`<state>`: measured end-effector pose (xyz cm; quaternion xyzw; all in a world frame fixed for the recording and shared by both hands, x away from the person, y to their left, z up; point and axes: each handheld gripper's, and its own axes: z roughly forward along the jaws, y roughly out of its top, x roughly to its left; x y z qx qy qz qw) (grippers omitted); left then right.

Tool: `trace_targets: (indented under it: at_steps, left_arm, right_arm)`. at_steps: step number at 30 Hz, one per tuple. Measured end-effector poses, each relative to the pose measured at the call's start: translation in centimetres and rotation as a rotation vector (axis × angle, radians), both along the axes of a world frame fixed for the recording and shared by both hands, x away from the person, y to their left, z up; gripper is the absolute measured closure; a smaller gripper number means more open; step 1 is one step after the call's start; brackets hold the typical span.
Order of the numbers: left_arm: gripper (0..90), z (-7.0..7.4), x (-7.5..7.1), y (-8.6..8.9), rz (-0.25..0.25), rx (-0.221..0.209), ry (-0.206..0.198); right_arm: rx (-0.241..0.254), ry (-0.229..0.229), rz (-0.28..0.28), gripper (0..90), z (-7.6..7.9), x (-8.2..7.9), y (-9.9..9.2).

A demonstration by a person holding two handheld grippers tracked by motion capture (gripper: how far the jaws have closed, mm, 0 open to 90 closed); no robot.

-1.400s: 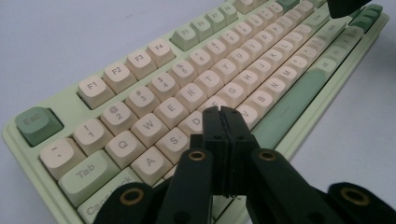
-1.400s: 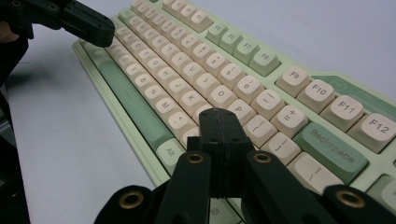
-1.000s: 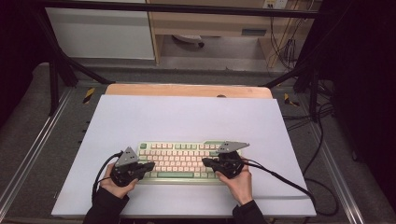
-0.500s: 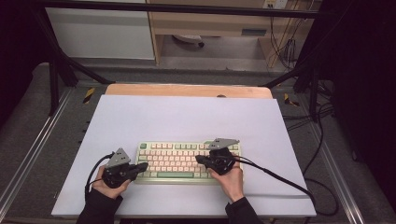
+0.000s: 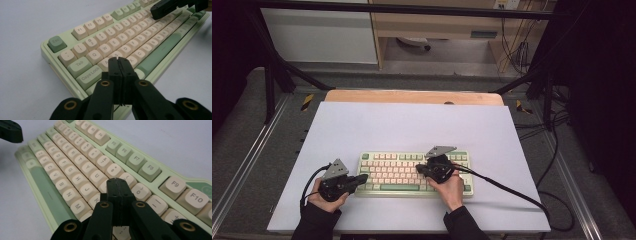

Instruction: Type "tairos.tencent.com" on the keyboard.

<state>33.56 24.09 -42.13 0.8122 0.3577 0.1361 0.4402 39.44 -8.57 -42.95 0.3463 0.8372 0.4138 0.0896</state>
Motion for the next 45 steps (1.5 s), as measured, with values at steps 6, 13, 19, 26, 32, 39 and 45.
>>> trace_targets:
  at_steps: [6,13,19,26,32,39,45]
  left_arm:
    - [88.9,0.0,0.0,0.0,0.002,0.002,-0.001]
    - [88.9,-0.1,0.0,0.1,0.004,0.004,0.001]
    - [88.8,-0.1,0.0,0.0,0.001,0.009,0.001]
    - [88.9,-0.2,0.1,0.0,0.002,0.012,0.003]
    - [88.9,-0.2,0.1,0.0,0.003,0.012,0.003]
    - [88.9,-0.3,0.1,0.0,0.003,0.012,0.002]
    - [88.9,-0.3,0.1,0.0,0.003,0.012,0.002]
  right_arm:
    - [-0.016,-0.002,-0.002,90.0,-0.2,-0.1,0.1]
    - [0.006,-0.009,0.007,90.0,0.5,-0.4,-0.2]
    - [0.023,-0.027,0.021,90.0,1.4,-0.9,-0.5]
    - [0.041,-0.030,0.030,90.0,2.2,-1.4,-0.8]
    - [0.048,-0.033,0.043,90.0,2.6,-1.8,-0.7]
    - [0.047,-0.024,0.059,90.0,2.3,-2.1,-0.2]
    - [0.048,-0.004,0.075,90.0,1.5,-2.3,0.4]
